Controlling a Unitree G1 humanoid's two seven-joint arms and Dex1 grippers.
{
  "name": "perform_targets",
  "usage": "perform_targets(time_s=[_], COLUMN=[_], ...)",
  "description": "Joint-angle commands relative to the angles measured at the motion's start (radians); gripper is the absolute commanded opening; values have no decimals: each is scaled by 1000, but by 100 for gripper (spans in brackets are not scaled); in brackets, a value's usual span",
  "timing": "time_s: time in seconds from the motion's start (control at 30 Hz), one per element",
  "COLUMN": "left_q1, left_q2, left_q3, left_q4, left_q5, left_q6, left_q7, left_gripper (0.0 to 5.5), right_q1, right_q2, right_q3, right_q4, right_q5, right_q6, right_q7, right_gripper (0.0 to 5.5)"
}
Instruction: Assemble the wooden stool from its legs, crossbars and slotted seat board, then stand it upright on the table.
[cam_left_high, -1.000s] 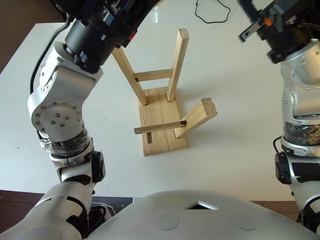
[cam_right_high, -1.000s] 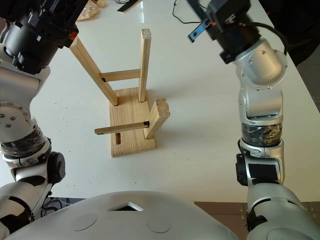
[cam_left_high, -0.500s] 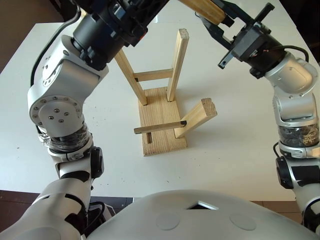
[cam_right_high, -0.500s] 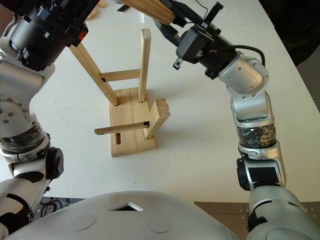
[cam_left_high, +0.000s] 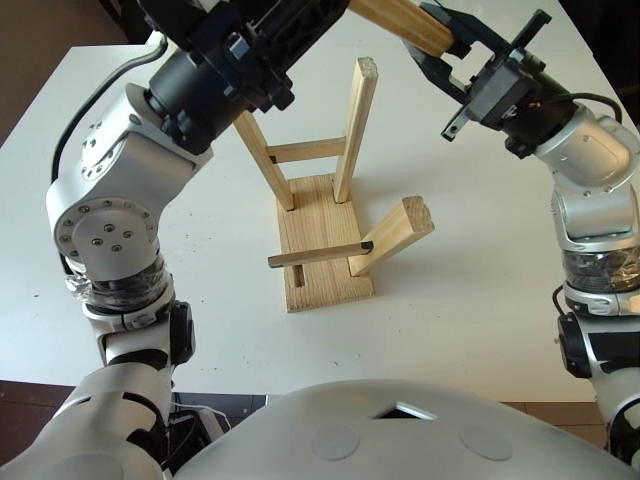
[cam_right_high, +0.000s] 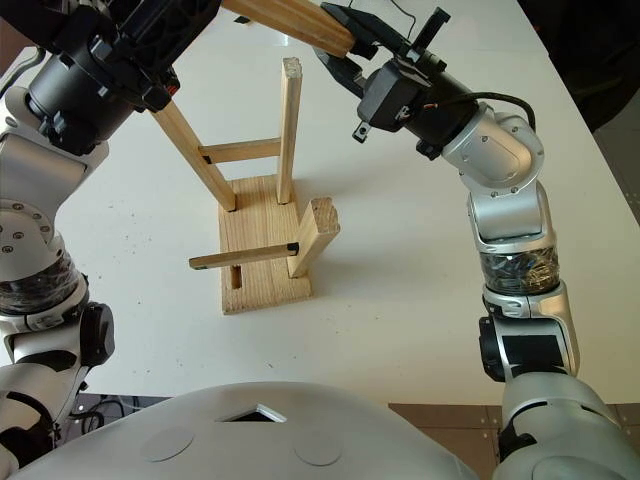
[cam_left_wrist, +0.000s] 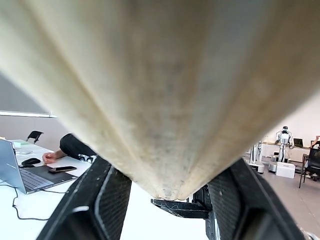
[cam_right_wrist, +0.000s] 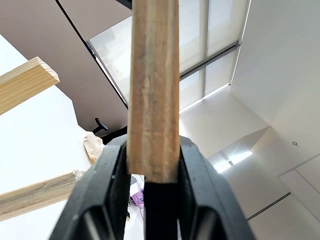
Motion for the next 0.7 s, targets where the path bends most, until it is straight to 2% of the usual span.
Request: perform_targets(time_s=[0.03,0.1,0.13,0.53,0.7], left_q1=[23,23,21,11,-30], left_q2=[23,19,16,9,25], left_q3=[-41,-44,-43,-27,43], left_q4=[-15,-12,-10,12,39], left_q5=[17,26,29,60,9], left_q6=[33,28,23,-5,-7], left_q7=[-35,-36,-34,-39,-22], left_gripper=[208,207,207,206,206], right_q1=[-23,-21,-14,35,69], right_q2=[-31,-30,-27,-46,-81], right_q3=[-11,-8,-7,-28,-64], right_q4=[11,9,3,-14,23], right_q5=[-33,-30,-23,44,79], right_q6=[-13,-9,-11,9,20], right_q7=[10,14,16,68,95], right_gripper=[106,106,135,312,317])
